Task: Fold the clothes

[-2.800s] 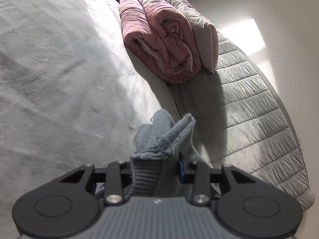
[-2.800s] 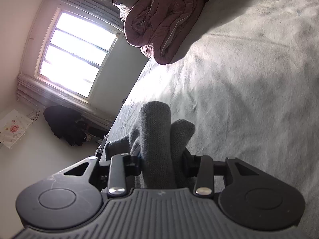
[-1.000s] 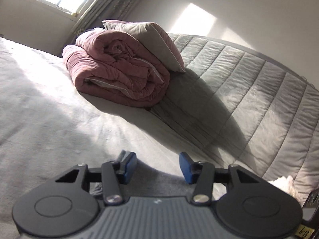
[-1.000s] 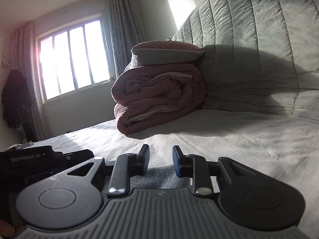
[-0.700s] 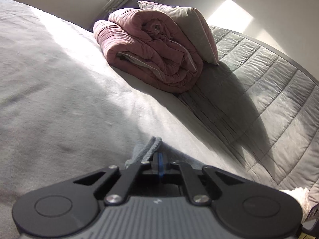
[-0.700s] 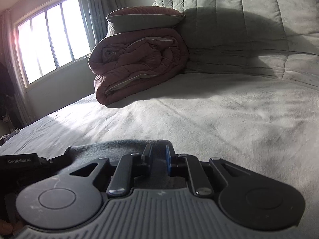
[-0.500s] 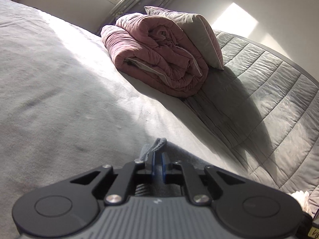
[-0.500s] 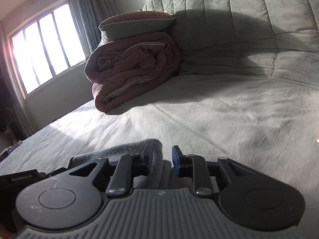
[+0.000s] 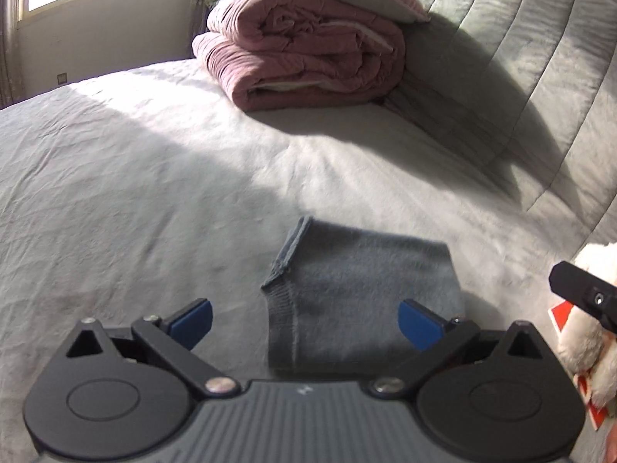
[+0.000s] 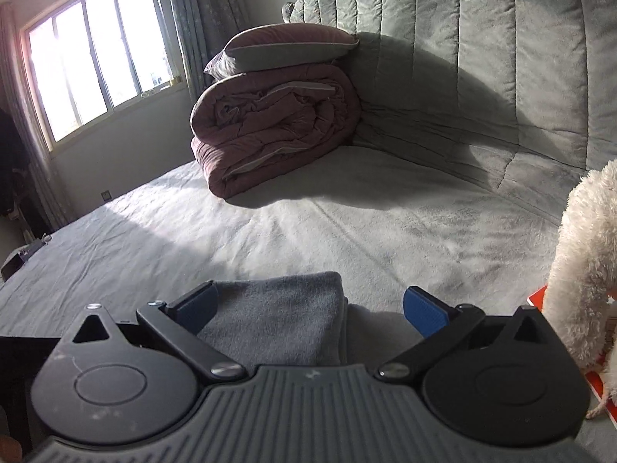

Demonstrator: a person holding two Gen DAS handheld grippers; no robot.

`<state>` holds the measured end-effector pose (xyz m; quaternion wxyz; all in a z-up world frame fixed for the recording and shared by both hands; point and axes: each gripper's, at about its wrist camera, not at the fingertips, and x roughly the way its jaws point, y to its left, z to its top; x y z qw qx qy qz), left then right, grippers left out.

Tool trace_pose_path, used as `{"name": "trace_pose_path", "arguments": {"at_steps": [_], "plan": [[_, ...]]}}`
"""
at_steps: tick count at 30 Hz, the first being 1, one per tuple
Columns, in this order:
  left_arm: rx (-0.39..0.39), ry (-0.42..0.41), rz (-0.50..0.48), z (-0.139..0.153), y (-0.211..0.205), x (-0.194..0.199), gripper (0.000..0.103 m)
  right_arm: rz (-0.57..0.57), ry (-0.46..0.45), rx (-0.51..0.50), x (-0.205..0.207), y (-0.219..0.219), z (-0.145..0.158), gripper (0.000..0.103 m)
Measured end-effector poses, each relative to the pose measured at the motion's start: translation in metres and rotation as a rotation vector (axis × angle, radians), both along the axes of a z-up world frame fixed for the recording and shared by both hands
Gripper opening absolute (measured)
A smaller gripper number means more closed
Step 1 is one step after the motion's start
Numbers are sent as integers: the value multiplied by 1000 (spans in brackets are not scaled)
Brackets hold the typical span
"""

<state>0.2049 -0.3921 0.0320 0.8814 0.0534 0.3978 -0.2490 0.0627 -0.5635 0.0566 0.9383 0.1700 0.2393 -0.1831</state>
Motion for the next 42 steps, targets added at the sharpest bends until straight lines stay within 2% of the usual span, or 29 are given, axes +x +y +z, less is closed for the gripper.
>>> {"name": "trace_pose_path", "arguments": {"at_steps": [4, 10, 14, 18, 26, 42], "plan": [[27, 29, 46, -19, 1, 0, 102, 74, 41, -27, 3, 12, -4, 103], [101, 58, 11, -37, -17, -2, 102, 35, 190, -123, 21, 18, -21, 103], [102, 109, -2, -44, -22, -1, 102, 29, 256, -162, 24, 19, -29, 103], [122, 128, -5, -48, -26, -4, 102, 39, 267, -170, 22, 20, -28, 103], [185, 98, -9, -50, -33, -13, 102, 26, 294, -194, 24, 21, -29, 103], [177, 91, -44, -48, -38, -21, 102, 25, 289, -200, 23, 22, -28, 103]]}}
